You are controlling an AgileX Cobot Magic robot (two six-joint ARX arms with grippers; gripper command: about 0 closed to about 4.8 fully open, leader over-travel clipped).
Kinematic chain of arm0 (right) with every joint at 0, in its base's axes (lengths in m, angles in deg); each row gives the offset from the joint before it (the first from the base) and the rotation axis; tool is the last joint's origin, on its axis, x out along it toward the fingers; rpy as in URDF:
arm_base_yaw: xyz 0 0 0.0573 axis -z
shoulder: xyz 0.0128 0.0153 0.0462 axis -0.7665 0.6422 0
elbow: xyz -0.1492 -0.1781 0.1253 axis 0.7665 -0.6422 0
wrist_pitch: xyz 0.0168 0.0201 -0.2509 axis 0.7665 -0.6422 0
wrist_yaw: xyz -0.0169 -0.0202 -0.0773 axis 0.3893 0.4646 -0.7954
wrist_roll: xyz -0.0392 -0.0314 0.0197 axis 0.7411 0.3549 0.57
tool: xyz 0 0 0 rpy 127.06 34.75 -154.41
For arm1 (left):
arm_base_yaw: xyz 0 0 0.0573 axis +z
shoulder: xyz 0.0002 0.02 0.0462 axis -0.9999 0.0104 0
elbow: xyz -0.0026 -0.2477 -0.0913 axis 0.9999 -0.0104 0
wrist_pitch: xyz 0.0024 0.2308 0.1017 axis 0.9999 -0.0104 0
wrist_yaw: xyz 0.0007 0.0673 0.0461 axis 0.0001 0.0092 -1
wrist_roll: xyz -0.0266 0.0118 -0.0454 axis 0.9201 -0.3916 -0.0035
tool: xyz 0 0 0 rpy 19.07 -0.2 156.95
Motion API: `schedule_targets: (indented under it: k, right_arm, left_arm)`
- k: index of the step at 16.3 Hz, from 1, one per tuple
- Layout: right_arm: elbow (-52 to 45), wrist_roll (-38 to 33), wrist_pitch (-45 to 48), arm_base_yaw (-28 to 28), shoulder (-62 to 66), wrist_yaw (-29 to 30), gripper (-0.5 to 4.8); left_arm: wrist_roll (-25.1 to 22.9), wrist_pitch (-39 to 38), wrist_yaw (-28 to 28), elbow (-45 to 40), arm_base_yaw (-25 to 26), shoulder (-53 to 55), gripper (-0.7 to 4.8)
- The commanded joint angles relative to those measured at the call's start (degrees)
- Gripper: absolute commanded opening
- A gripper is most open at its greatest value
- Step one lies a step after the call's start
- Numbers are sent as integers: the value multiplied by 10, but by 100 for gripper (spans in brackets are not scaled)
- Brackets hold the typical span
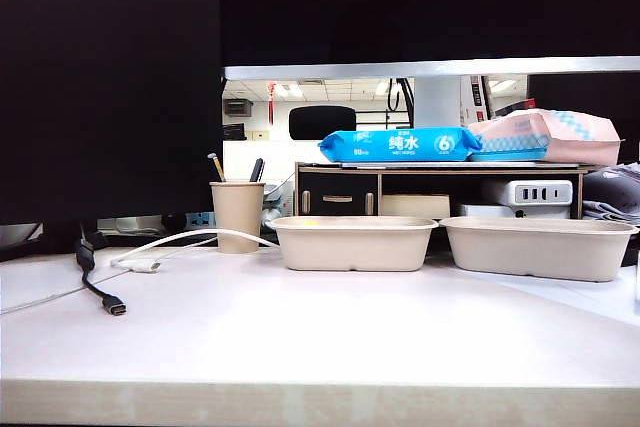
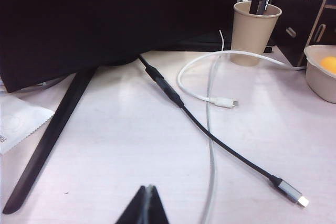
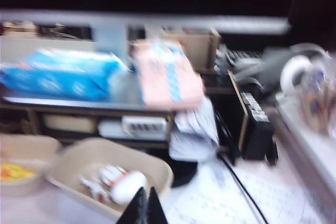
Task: Put the dolls with similar colors into the same paper box, while dolls with different colors go into separate paper boxes.
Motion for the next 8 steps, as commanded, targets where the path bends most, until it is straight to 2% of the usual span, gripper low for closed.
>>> schedule_targets:
  k: [1,4,8]
  right_arm:
    - [-112,1,147,26,-22,7,0]
    - [-174,-23,170,40,-56,20,0]
    - [-184,-24,169,41,-57,31,0]
  left_arm:
    - [-1,-6,2,0,0,0,-5]
    - [-1,-6,2,0,0,0,-5]
    - [-1,-6,2,0,0,0,-5]
